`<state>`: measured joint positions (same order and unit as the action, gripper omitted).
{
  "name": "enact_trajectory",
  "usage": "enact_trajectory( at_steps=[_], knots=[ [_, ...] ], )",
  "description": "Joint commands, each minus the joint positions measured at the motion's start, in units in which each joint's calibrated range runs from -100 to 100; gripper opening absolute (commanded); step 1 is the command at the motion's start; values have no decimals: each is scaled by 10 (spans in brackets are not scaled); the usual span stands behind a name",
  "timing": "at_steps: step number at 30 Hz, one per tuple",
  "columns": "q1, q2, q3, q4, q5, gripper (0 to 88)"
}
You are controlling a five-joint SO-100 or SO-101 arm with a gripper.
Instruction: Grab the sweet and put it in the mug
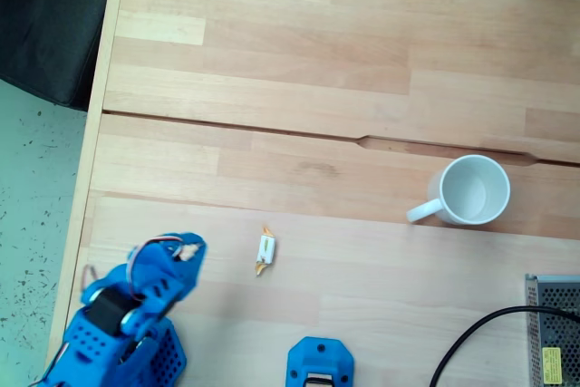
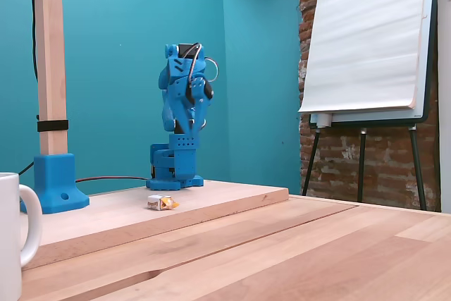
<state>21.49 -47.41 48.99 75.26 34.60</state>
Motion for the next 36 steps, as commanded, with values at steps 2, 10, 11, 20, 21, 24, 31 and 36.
enact_trajectory(
  at_steps=[2,10,11,20,21,24,31,36],
  knots=[
    [85,33,-29,1,133,0],
    [199,125,-30,1,355,0],
    [208,137,-30,1,370,0],
    [216,293,-121,1,370,0],
    [209,311,-140,1,365,0],
    [185,372,-192,1,350,0],
    [163,455,-247,1,328,0],
    [161,467,-246,1,332,0]
  ],
)
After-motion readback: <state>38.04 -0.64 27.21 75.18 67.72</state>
